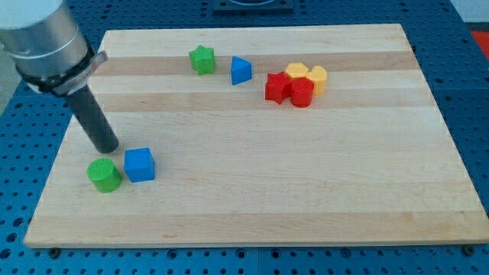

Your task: Move the green star parallel to blue cube

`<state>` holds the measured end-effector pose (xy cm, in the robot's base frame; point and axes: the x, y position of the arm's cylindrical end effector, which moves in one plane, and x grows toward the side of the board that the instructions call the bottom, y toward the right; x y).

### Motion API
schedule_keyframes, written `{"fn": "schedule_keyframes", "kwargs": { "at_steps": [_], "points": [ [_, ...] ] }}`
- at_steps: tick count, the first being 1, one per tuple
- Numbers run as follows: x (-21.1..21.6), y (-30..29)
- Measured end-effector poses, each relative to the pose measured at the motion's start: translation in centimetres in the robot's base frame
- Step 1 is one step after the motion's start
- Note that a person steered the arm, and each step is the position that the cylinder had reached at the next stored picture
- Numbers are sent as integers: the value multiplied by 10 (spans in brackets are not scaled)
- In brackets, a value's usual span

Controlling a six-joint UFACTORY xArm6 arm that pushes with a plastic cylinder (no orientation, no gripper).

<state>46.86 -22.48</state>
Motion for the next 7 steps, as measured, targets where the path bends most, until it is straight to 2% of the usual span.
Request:
{"fn": "schedule_keyframes", "kwargs": {
  "at_steps": [2,3,5,6,7],
  "points": [
    [-11,-2],
    [-52,-5],
    [-183,0],
    [-239,48],
    [-249,128]
  ]
}}
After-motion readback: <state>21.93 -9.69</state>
